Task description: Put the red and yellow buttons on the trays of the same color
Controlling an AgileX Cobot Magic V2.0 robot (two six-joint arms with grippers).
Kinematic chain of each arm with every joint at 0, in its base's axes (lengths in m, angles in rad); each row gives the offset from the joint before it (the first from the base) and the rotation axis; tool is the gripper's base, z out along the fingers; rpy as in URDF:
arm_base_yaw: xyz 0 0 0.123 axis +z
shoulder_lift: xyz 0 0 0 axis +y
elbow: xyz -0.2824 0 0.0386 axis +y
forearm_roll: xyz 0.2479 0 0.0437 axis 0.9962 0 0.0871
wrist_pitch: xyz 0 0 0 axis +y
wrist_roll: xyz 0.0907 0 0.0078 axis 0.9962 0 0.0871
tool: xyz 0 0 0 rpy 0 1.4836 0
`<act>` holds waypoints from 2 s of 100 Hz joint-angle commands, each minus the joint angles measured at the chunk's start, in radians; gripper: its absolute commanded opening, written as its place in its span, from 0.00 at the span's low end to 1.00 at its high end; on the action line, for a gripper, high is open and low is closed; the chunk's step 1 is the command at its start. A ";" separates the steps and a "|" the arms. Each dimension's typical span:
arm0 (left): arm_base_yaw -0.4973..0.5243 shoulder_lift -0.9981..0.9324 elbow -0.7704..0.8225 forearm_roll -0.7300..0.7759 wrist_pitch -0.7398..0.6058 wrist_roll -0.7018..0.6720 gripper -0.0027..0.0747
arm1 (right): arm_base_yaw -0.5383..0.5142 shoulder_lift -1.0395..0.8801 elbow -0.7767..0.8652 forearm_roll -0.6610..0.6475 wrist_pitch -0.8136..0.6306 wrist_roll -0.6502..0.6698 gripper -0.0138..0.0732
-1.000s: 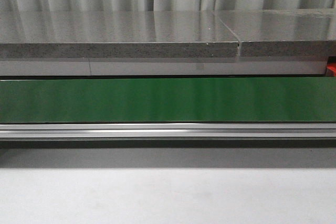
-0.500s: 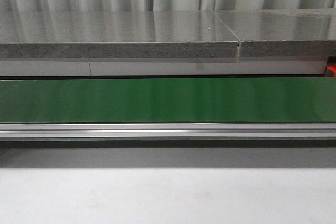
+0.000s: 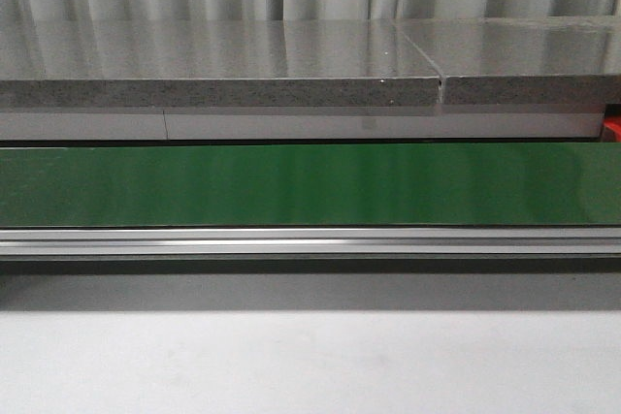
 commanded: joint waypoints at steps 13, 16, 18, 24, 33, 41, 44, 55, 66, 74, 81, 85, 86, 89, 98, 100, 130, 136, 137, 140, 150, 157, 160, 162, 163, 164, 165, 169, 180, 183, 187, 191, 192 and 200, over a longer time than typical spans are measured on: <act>0.065 0.088 -0.148 0.262 0.085 -0.346 0.88 | 0.001 -0.004 -0.027 -0.002 -0.069 -0.007 0.02; 0.082 0.113 -0.173 0.310 0.128 -0.402 0.88 | 0.001 -0.004 -0.027 -0.002 -0.069 -0.007 0.02; 0.094 0.123 -0.187 0.341 0.144 -0.420 0.88 | 0.001 -0.004 -0.027 -0.002 -0.069 -0.007 0.02; 0.127 0.172 -0.221 0.394 0.206 -0.466 0.88 | 0.001 -0.004 -0.027 -0.002 -0.069 -0.007 0.02; 0.181 0.245 -0.263 0.391 0.244 -0.466 0.88 | 0.001 -0.004 -0.027 -0.002 -0.069 -0.007 0.02; 0.225 0.311 -0.292 0.365 0.263 -0.472 0.88 | 0.001 -0.004 -0.027 -0.002 -0.069 -0.007 0.02; 0.241 0.344 -0.305 0.353 0.262 -0.472 0.88 | 0.001 -0.004 -0.027 -0.002 -0.069 -0.007 0.02; 0.298 0.448 -0.342 0.321 0.262 -0.472 0.88 | 0.001 -0.004 -0.027 -0.002 -0.069 -0.007 0.02; 0.348 0.560 -0.374 0.286 0.238 -0.472 0.88 | 0.001 -0.004 -0.027 -0.002 -0.069 -0.007 0.02; 0.379 0.640 -0.387 0.282 0.202 -0.472 0.88 | 0.001 -0.004 -0.027 -0.002 -0.068 -0.007 0.02; 0.402 0.700 -0.398 0.280 0.195 -0.472 0.88 | 0.001 -0.004 -0.027 -0.002 -0.068 -0.007 0.02; 0.412 0.737 -0.403 0.280 0.193 -0.472 0.88 | 0.001 -0.004 -0.027 -0.002 -0.068 -0.007 0.02; 0.414 0.744 -0.405 0.280 0.193 -0.469 0.88 | 0.001 -0.004 -0.027 -0.002 -0.068 -0.007 0.02; 0.421 0.776 -0.410 0.280 0.193 -0.462 0.88 | 0.001 -0.004 -0.027 -0.002 -0.068 -0.007 0.02; 0.432 0.851 -0.422 0.278 0.195 -0.449 0.88 | 0.001 -0.004 -0.027 -0.002 -0.068 -0.007 0.02; 0.432 0.861 -0.425 0.278 0.195 -0.449 0.88 | 0.001 -0.004 -0.027 -0.002 -0.068 -0.007 0.02; 0.432 1.014 -0.463 0.256 0.162 -0.423 0.88 | 0.001 -0.004 -0.027 -0.002 -0.068 -0.007 0.02; 0.432 1.031 -0.469 0.256 0.156 -0.423 0.88 | 0.001 -0.004 -0.027 -0.002 -0.068 -0.007 0.02; 0.432 1.033 -0.472 0.256 0.154 -0.423 0.88 | 0.001 -0.004 -0.027 -0.002 -0.068 -0.007 0.02; 0.432 1.042 -0.476 0.256 0.154 -0.423 0.88 | 0.001 -0.004 -0.027 -0.002 -0.068 -0.007 0.02; 0.432 1.075 -0.491 0.258 0.151 -0.423 0.88 | 0.001 -0.004 -0.027 -0.002 -0.068 -0.007 0.02; 0.437 1.098 -0.500 0.258 0.149 -0.418 0.88 | 0.001 -0.004 -0.027 -0.002 -0.068 -0.007 0.02; 0.439 1.106 -0.502 0.258 0.146 -0.418 0.88 | 0.001 -0.004 -0.027 -0.002 -0.068 -0.007 0.02; 0.444 1.109 -0.504 0.258 0.144 -0.416 0.88 | 0.001 -0.004 -0.027 -0.002 -0.068 -0.007 0.02; 0.447 1.112 -0.504 0.258 0.144 -0.416 0.88 | 0.001 -0.004 -0.027 -0.002 -0.068 -0.007 0.02; 0.447 1.116 -0.506 0.256 0.144 -0.416 0.88 | 0.001 -0.004 -0.027 -0.002 -0.068 -0.007 0.02; 0.451 1.116 -0.506 0.256 0.144 -0.416 0.88 | 0.001 -0.004 -0.027 -0.002 -0.068 -0.007 0.02; 0.459 1.126 -0.511 0.256 0.144 -0.413 0.88 | 0.001 -0.004 -0.027 -0.002 -0.068 -0.007 0.02; 0.486 1.148 -0.518 0.240 0.142 -0.392 0.88 | 0.001 -0.004 -0.027 -0.002 -0.068 -0.007 0.02; 0.494 1.152 -0.518 0.230 0.135 -0.383 0.88 | 0.001 -0.004 -0.027 -0.002 -0.068 -0.007 0.02; 0.503 1.159 -0.518 0.204 0.123 -0.361 0.88 | 0.001 -0.004 -0.027 -0.002 -0.068 -0.007 0.02; 0.510 1.166 -0.518 0.177 0.113 -0.336 0.88 | 0.001 -0.004 -0.027 -0.002 -0.067 -0.007 0.02; 0.510 1.169 -0.518 0.166 0.111 -0.326 0.88 | 0.001 -0.004 -0.027 -0.002 -0.067 -0.007 0.02; 0.519 1.186 -0.518 0.124 0.094 -0.291 0.88 | 0.001 -0.004 -0.027 -0.002 -0.067 -0.007 0.02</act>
